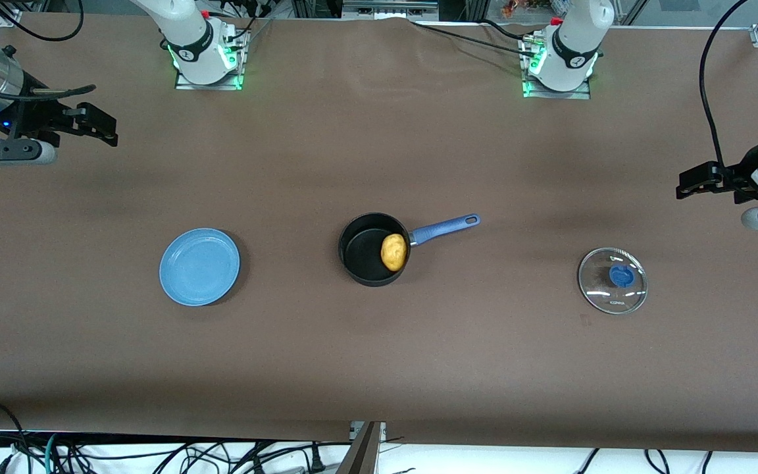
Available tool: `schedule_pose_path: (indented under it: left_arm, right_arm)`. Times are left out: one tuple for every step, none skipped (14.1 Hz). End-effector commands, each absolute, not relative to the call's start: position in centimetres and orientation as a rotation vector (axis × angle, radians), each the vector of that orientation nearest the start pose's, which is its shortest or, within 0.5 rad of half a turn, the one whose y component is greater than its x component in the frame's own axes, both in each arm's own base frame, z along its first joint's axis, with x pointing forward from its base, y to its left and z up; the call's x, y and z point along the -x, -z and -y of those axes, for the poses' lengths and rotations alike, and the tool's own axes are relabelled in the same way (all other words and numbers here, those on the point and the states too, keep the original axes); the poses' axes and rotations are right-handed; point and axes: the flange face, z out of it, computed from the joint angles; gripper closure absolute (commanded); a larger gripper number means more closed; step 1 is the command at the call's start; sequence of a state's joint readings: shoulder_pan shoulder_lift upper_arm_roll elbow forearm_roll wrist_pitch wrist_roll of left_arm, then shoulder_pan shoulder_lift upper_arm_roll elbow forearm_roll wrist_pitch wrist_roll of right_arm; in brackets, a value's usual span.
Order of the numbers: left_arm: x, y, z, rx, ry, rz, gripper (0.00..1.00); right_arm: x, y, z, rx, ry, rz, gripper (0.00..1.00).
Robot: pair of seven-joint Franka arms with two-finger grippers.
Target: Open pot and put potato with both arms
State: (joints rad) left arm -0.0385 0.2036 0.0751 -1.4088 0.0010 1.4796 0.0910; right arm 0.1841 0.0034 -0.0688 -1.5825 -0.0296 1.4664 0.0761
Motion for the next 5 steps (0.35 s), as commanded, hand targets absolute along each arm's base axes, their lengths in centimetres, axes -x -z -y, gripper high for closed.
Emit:
schedule_pose_path:
  left_arm:
    - [-60.29,-57.96,-1.45,3.108,-0.214,-0.083,0.0]
    - [-60.29,-57.96,-1.45,3.108,-0.214,-0.083,0.0]
    - [-60.29,-57.95,-1.42,3.111,-0.214,-0.083,0.0]
    - [-60.29,-57.95,-1.42,3.111,-0.214,-0.083,0.0]
    - [-60.3,-57.95,-1.31,3.113,-0.214,-0.083,0.0]
  right_arm:
    - [-54.44,-62.13,-5.97,3.206,-0.152,0.06,0.0]
    - [-54.49,-62.17,-6.07,3.199,-0.143,0.056,0.0]
    - [-54.61,-62.47,-6.38,3.195,-0.117,0.064,0.0]
    - [-54.6,-62.51,-6.88,3.195,-0.109,0.079,0.0]
    - [-54.54,-62.58,-6.88,3.195,-0.109,0.079,0.0]
